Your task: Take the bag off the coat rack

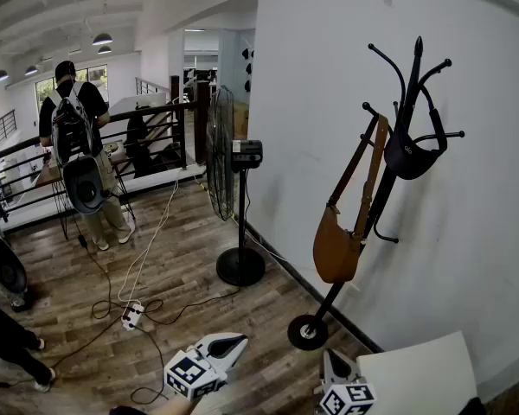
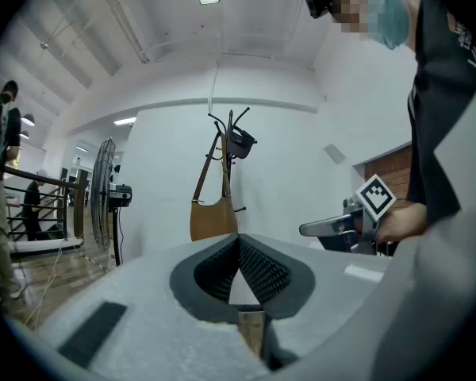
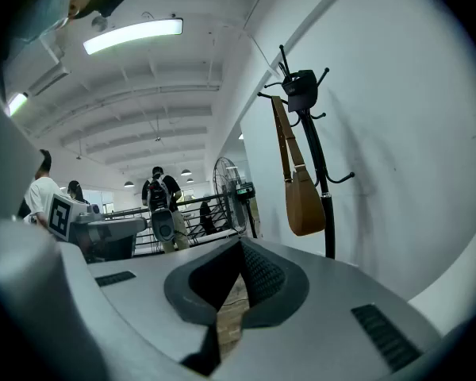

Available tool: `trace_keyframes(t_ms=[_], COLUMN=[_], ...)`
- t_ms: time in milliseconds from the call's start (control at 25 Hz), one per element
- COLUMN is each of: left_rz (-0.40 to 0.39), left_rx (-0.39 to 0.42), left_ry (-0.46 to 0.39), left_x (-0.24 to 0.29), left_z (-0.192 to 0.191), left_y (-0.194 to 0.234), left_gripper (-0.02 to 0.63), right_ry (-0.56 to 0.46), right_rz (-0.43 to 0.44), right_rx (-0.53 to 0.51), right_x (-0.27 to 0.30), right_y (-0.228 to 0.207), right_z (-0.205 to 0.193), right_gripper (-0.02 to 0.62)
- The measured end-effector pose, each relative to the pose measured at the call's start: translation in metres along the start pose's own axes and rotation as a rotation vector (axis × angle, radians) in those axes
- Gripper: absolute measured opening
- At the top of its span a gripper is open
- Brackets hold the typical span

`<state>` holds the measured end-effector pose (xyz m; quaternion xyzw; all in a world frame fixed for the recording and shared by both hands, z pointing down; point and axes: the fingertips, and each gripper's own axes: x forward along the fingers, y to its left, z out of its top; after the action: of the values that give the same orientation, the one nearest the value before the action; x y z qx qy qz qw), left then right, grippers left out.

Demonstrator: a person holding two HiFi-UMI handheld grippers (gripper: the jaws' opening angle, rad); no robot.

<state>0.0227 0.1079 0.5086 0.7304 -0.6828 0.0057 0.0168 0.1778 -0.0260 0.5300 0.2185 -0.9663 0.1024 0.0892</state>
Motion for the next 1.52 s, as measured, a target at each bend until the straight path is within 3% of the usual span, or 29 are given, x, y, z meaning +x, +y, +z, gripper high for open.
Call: trace_keyframes(t_ms=[440,640,760,840,880,1120,1520], left_rz=[-0.022,-0.054,-0.074,-0.087,-0.091,-0.118,-0.123], left_rx=[-0.013,-0.022,-0.011,-0.023,-0.029,-0.057,-0.114], left_ry=[-0.022,-0.029,-0.022,-0.018,-0.016,0.003,0.012], left_x=[0.000,-0.001,0.003,0.003,0.002,0.001,0.035], left_z=[0.007,0.001,-0.001,-0.005,-0.008,-0.021,-0.032], left_y=[0.007,0.014,0.022,0.028,0.032,0.056,0.093], left_gripper=[0.008,0.009,0.011,0.172,0.219,0.244,0.258], right_ry=[-0.015,-0.037,-0.077,-0.095,-0.100,-0.106,-0.083], right_rz=[0.007,0.035,0.003,-0.025,-0.038,-0.083,-0.143], right_rx=[-0.004,0.059,0.078,0.068,0.059,0.044,0.073], right_x=[0.007,0.020,0.030,0.035,0.038,0.055,0.089], right_y=[0.011,0.022,0.024,0.026,0.028,0.036,0.005], right_z=[0.012,0.006,0.010,0.011,0.012,0.011,0.012], right_gripper=[-0.002,0.002,0.018,0.078,0.104,0.160,0.169])
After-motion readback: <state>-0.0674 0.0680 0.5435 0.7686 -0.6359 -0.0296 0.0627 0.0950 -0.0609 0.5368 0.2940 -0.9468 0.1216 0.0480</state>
